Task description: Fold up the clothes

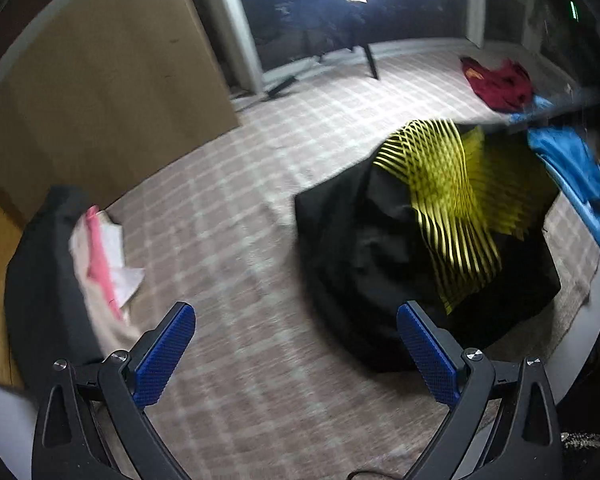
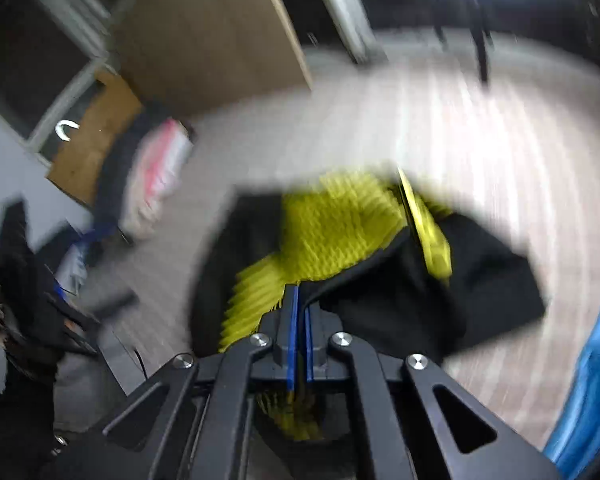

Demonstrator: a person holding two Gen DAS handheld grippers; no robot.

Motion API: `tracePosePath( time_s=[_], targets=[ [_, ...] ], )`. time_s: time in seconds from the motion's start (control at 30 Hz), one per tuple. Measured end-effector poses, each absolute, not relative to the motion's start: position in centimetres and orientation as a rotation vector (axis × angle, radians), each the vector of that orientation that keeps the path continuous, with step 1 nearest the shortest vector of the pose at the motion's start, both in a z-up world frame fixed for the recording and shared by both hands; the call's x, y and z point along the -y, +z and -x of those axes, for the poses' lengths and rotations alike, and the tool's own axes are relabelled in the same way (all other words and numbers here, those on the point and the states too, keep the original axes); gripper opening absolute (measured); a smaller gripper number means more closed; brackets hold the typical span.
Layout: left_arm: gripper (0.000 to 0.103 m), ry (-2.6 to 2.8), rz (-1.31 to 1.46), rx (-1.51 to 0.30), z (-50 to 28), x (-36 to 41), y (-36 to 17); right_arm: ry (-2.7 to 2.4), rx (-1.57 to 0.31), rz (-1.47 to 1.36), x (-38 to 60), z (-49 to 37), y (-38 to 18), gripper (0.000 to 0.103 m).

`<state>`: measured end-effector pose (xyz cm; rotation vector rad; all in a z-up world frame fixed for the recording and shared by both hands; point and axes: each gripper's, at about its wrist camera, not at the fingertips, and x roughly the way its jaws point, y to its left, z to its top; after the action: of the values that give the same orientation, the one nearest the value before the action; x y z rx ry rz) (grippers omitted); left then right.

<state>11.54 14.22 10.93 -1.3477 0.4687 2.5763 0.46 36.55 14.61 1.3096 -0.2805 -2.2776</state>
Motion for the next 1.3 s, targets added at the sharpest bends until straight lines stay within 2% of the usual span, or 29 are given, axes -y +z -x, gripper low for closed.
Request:
tracePosePath(
  time_s=[0.13,0.2,0.27,0.3,0.33,0.47,0.6,0.77,0.93,1.0,1.1,1.3],
  targets=[
    [0.101,2.650,1.316,-0.413,-11.9,-12.3,12.2,-2.262,0.232,-1.122,-30.4,4.0,21.2,0.003],
    [0.101,2.678,1.321,-0.397,-11.7,-11.6,12.3,-2.190,0.144,-1.090,-26.1,5.9,22.9,0.009],
    [0.101,2.699,1.337,-0.378,-11.6,-10.9,12.3,-2.265,0.016,-1.101,-25.2,6.0,23.2,0.028],
    [0.101,2.701,1.344,-0.360,-11.7,-10.5,12.2,-2.314,-0.052,-1.108,-24.9,6.0,23.3,0.045],
    [0.101,2.700,1.354,-0.341,-11.9,-10.1,12.0,-2.362,-0.121,-1.113,-24.6,6.1,23.4,0.052],
    [0.101,2.686,1.399,-0.308,-12.1,-9.1,10.7,-2.335,-0.119,-1.178,-27.5,4.9,21.2,0.052],
    [0.101,2.638,1.411,-0.349,-10.9,-9.9,9.9,-2.332,-0.130,-1.342,-31.6,2.2,15.9,0.052],
    [0.101,2.485,1.372,-0.466,-8.2,-14.0,8.7,-2.285,0.027,-1.542,-35.9,-0.9,9.2,0.052],
    [0.101,2.422,1.401,-0.518,-6.5,-15.5,8.0,-2.300,0.159,-1.506,-36.7,-1.2,8.2,0.052],
    [0.101,2.422,1.410,-0.488,-6.8,-14.9,8.2,-2.273,0.085,-1.417,-34.7,-0.8,9.5,0.052],
    [0.101,2.436,1.458,-0.378,-7.9,-13.1,8.1,-2.221,-0.132,-1.338,-30.6,0.2,10.7,0.051],
    [0.101,2.454,1.533,-0.175,-10.7,-11.4,6.1,-2.101,-0.530,-1.353,-24.5,2.4,8.4,0.047]
  ],
)
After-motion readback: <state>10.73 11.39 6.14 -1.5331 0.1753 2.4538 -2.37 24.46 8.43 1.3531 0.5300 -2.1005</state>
